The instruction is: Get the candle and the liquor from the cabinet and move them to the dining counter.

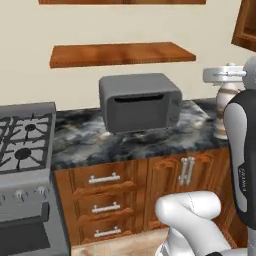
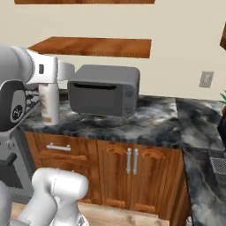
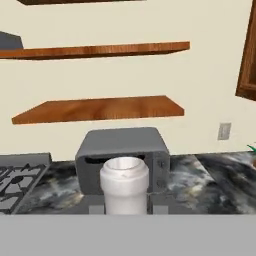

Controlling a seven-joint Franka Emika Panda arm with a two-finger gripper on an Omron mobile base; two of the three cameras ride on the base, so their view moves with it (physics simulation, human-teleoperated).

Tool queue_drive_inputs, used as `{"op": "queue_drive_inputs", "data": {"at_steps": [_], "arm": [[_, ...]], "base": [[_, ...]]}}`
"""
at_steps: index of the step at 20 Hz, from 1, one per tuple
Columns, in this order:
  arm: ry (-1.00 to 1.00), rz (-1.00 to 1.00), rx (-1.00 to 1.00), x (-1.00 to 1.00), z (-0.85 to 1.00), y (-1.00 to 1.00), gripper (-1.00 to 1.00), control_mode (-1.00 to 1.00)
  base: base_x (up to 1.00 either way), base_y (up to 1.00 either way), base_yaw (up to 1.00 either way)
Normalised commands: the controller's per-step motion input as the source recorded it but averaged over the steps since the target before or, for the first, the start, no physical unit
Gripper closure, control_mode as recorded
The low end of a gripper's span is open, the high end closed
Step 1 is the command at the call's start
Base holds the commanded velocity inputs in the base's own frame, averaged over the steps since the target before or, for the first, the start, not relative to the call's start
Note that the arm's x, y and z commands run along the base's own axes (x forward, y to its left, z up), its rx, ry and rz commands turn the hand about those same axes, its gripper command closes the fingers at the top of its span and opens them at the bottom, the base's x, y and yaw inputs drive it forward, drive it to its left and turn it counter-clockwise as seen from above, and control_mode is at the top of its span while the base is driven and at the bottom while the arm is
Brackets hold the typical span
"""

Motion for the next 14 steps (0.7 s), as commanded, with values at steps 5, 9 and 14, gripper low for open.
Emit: {"op": "queue_drive_inputs", "data": {"at_steps": [5,9,14], "arm": [[0.0,0.0,0.0,0.0,0.0,0.0,1.0,1.0],[0.0,0.0,0.0,0.0,0.0,0.0,1.0,1.0],[0.0,0.0,0.0,0.0,0.0,0.0,1.0,1.0]], "base": [[0.0,0.0,1.0],[0.0,0.0,1.0],[0.0,0.1,0.95]]}}
